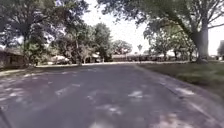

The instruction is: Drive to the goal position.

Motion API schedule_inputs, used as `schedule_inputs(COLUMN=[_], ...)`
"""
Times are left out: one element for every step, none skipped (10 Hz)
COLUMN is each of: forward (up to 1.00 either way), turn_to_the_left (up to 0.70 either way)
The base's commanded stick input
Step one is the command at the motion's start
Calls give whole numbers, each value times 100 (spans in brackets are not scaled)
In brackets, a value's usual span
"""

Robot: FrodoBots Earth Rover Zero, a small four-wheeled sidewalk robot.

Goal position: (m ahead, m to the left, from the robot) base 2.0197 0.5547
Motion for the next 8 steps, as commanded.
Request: schedule_inputs(forward=[69,69,69,69,69,69,69,69], turn_to_the_left=[3,3,3,3,3,-1,-9,-18])
